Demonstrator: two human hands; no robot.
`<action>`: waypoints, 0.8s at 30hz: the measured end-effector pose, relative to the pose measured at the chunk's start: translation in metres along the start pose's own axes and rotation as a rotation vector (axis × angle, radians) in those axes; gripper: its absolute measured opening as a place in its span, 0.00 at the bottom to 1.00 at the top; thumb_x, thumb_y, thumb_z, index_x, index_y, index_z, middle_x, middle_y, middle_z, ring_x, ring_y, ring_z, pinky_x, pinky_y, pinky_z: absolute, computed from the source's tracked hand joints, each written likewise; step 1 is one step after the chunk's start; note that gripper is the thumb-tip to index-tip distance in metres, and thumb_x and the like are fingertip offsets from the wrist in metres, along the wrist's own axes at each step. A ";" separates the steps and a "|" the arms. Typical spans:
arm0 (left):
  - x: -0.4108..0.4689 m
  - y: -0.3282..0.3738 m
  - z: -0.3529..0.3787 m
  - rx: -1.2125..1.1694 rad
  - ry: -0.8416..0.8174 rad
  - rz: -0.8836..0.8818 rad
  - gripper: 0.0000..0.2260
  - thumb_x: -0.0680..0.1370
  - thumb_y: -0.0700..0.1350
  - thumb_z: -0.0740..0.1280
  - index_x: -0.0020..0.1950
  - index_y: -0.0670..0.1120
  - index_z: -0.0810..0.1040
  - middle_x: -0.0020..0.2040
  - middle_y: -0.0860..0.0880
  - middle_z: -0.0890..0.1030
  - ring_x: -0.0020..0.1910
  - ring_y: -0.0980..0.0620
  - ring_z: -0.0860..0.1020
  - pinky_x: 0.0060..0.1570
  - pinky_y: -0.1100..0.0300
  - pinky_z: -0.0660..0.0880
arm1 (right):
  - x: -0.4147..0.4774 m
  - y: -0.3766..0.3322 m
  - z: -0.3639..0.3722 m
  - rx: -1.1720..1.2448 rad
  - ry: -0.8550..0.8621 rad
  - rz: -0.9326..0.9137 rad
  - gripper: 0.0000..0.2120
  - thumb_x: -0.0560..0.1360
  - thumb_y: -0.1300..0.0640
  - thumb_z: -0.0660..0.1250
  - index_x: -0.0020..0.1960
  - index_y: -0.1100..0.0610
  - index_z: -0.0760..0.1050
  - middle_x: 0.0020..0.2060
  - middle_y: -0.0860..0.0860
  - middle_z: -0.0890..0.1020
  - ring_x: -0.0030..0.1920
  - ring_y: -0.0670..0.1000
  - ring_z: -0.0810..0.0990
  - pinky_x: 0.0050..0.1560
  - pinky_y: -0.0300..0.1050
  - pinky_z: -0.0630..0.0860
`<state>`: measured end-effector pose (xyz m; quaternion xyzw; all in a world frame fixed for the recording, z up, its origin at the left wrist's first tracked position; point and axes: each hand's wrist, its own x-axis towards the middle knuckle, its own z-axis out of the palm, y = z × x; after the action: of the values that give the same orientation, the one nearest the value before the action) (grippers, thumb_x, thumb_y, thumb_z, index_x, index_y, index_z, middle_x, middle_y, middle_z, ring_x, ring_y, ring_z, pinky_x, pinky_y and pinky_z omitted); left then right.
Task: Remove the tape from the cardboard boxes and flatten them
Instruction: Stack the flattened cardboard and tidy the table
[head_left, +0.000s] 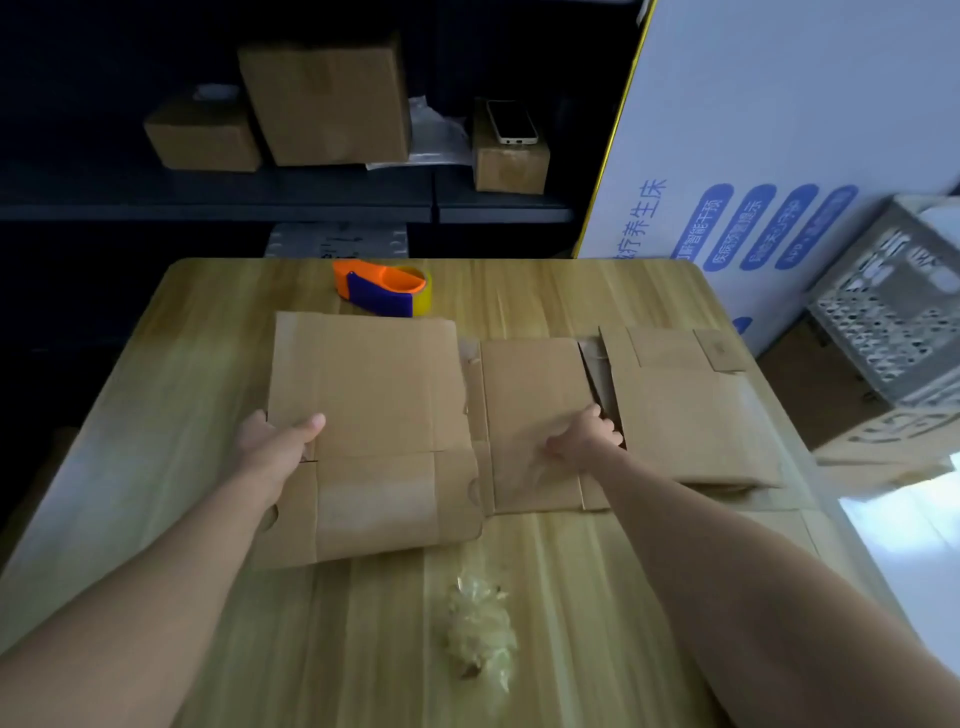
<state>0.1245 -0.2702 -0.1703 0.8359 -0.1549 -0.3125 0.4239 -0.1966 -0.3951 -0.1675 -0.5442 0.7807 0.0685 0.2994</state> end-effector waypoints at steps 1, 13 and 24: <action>-0.002 -0.002 -0.002 0.002 0.002 -0.014 0.17 0.68 0.49 0.77 0.50 0.45 0.74 0.48 0.45 0.79 0.42 0.45 0.78 0.44 0.51 0.74 | 0.000 -0.001 0.003 0.002 0.020 0.017 0.46 0.68 0.45 0.74 0.74 0.59 0.51 0.69 0.59 0.64 0.69 0.60 0.63 0.66 0.54 0.63; -0.003 -0.001 -0.014 -0.010 -0.015 0.015 0.18 0.70 0.47 0.76 0.55 0.43 0.74 0.54 0.42 0.80 0.47 0.44 0.77 0.48 0.52 0.74 | -0.007 -0.016 0.016 0.071 -0.015 0.186 0.46 0.64 0.44 0.77 0.72 0.62 0.59 0.65 0.59 0.69 0.64 0.58 0.69 0.64 0.50 0.69; 0.006 0.012 -0.030 -0.060 -0.020 0.026 0.22 0.71 0.47 0.75 0.60 0.41 0.75 0.57 0.42 0.79 0.53 0.41 0.78 0.52 0.50 0.74 | -0.020 -0.035 0.025 0.131 -0.012 0.289 0.48 0.65 0.41 0.75 0.73 0.62 0.55 0.66 0.59 0.63 0.66 0.57 0.63 0.63 0.51 0.66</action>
<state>0.1485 -0.2619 -0.1494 0.8175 -0.1606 -0.3198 0.4512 -0.1507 -0.3821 -0.1694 -0.4052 0.8518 0.0631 0.3260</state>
